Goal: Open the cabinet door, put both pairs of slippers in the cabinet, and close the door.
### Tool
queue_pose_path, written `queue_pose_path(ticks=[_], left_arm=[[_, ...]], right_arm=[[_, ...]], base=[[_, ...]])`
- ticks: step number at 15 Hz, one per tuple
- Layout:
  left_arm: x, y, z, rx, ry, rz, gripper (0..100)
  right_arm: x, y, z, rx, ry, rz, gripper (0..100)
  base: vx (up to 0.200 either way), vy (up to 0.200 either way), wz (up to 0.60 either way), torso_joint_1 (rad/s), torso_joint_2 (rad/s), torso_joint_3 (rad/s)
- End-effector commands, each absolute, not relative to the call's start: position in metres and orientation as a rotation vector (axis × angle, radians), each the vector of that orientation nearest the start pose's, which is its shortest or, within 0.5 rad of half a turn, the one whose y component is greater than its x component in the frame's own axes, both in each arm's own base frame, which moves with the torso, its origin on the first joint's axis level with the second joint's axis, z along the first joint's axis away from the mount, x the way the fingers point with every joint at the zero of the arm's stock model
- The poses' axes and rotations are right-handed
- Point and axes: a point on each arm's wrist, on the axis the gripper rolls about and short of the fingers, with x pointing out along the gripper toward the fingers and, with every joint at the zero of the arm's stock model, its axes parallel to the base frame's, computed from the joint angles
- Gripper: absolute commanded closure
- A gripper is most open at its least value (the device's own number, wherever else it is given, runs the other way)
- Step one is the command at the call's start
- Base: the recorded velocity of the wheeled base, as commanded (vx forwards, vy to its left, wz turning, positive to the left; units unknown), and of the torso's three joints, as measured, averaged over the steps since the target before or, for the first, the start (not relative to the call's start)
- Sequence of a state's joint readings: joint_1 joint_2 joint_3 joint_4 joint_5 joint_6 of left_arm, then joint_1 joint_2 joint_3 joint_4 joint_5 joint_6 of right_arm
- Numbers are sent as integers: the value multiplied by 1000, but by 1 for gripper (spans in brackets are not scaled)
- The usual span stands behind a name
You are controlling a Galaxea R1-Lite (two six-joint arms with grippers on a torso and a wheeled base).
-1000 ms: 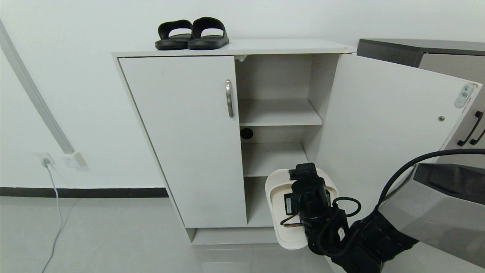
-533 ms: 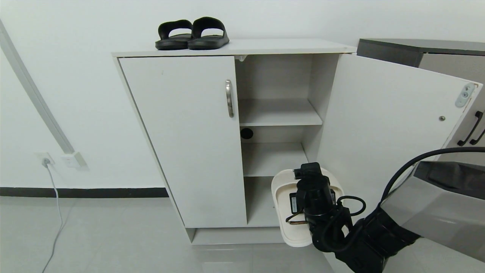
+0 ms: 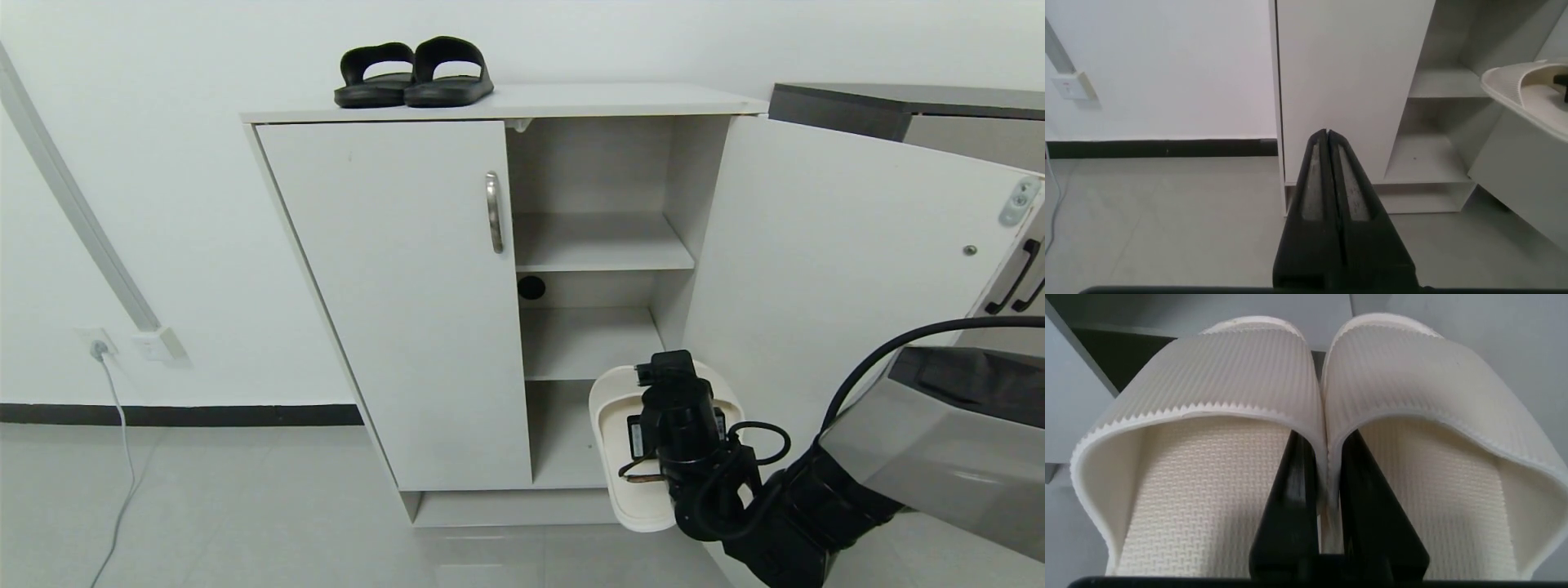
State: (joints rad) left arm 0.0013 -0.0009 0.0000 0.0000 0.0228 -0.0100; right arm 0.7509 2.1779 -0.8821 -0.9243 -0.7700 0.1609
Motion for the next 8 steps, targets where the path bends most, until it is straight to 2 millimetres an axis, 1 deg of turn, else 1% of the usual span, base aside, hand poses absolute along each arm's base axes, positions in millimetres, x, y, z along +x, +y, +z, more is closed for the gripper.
queue_pose_path(ticks=[1, 3, 5, 6, 8], left_arm=[[-23, 0, 75, -11, 0, 25, 100], [-23, 0, 75, -11, 0, 25, 100], [-23, 1, 76, -11, -2, 26, 100], [-23, 1, 75, -11, 0, 26, 100], [-23, 0, 75, -11, 0, 25, 100]], right_arm=[[289, 249, 64, -95, 265, -40, 100], [281, 260, 66, -78, 254, 4, 100], [279, 280, 63, -38, 238, 88, 100], [283, 287, 59, -25, 236, 101, 100], [299, 301, 50, 7, 221, 98, 100]], base=[[0, 0, 0, 0, 0, 0], [0, 0, 0, 0, 0, 0], [0, 0, 0, 0, 0, 0], [0, 0, 0, 0, 0, 0], [0, 0, 0, 0, 0, 0]])
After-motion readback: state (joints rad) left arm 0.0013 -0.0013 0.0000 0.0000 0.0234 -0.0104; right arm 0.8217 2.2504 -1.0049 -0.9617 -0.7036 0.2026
